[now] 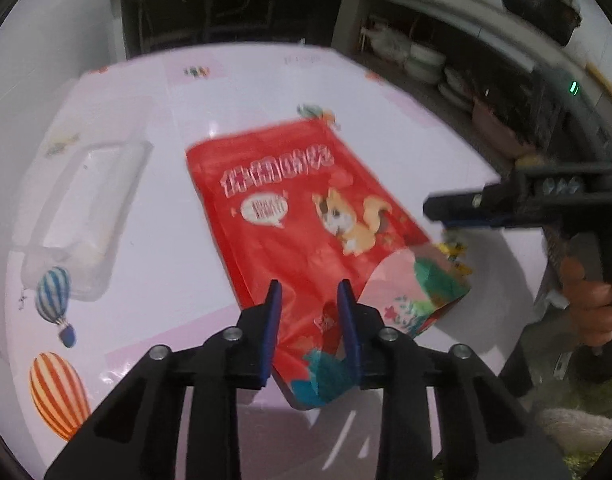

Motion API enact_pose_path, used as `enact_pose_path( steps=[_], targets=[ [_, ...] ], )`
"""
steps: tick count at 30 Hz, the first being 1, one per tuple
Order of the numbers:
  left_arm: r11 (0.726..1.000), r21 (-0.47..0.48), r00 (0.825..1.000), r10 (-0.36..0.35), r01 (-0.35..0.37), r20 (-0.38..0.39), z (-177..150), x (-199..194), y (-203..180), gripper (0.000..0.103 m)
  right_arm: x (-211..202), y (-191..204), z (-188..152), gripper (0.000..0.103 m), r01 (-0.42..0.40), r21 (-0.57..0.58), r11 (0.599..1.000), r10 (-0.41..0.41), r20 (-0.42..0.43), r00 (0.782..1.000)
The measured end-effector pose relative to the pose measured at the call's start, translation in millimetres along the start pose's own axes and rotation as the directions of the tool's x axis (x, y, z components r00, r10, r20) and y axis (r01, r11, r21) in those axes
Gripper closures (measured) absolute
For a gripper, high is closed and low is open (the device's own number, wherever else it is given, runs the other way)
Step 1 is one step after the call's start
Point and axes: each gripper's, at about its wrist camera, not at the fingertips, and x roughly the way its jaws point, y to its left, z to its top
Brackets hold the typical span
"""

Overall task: Collect trash
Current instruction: 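Grasp the red snack bag's corner with the right gripper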

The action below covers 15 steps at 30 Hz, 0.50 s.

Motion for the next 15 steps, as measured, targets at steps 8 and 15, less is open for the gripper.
enact_pose_path(
  steps=[8,15],
  targets=[
    [0.999,-0.034,1.0,-0.026,0.026,0.011,-2,0,6,0.077,14,5,1,0.051,-0.17,0.036,0.985,0.172,-0.077,0.982],
    [0.998,-0.043,0.999,-0.04,0.04,0.016,-5,-1,9,0.077,25,2,3,0.059,-0.272,0.107,0.956,0.283,-0.102,0.954]
  ],
)
